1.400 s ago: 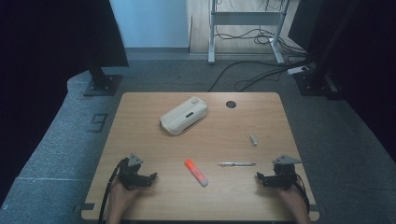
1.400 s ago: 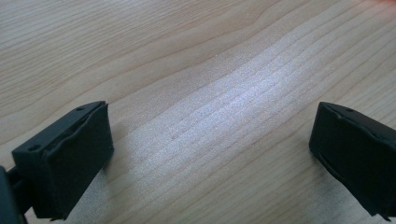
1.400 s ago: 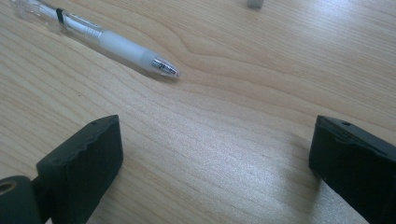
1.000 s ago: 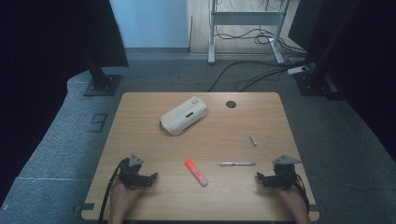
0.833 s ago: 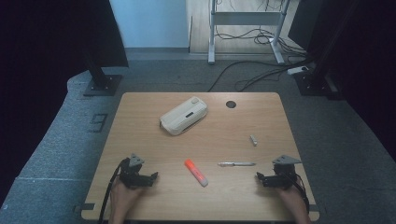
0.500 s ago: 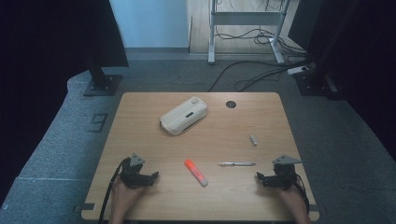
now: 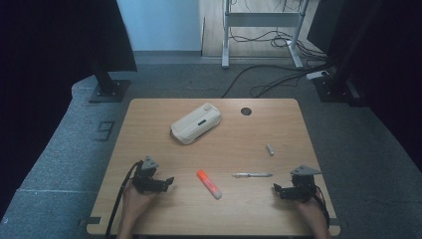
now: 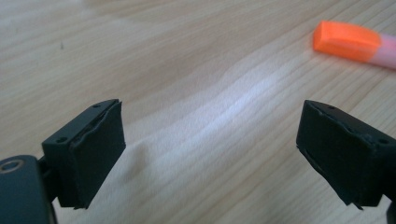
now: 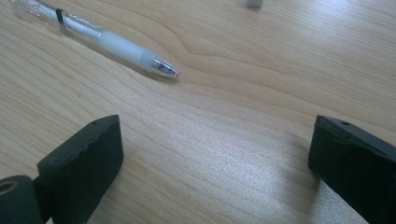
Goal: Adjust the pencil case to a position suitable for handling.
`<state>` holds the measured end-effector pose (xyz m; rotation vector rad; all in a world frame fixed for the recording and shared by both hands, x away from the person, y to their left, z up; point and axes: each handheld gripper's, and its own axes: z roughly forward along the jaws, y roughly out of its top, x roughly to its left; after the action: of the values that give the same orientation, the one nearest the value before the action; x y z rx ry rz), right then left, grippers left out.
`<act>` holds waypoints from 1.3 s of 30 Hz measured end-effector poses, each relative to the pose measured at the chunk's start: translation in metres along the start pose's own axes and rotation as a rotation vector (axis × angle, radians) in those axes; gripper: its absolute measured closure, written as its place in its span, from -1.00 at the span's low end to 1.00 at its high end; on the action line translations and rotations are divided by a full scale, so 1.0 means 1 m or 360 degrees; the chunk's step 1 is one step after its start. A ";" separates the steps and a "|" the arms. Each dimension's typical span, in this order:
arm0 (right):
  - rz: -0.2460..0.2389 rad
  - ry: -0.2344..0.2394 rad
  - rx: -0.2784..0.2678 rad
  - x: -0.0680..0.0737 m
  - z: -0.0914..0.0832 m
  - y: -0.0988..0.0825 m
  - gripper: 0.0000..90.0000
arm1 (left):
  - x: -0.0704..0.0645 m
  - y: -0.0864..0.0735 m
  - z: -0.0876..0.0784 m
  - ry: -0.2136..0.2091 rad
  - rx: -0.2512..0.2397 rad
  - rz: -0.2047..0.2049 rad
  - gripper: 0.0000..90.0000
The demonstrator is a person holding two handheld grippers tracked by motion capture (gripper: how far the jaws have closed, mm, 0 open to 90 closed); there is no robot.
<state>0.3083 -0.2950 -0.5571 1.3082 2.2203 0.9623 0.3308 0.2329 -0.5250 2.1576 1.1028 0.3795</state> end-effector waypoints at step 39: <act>0.0000 0.0001 0.0000 0.000 0.000 0.000 -0.94 | 0.014 0.109 0.025 -0.0132 -0.0024 0.0121 -0.81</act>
<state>0.3083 -0.2951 -0.5571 1.3080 2.2206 0.9626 0.4185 0.1881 -0.4697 2.1861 0.9717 0.3286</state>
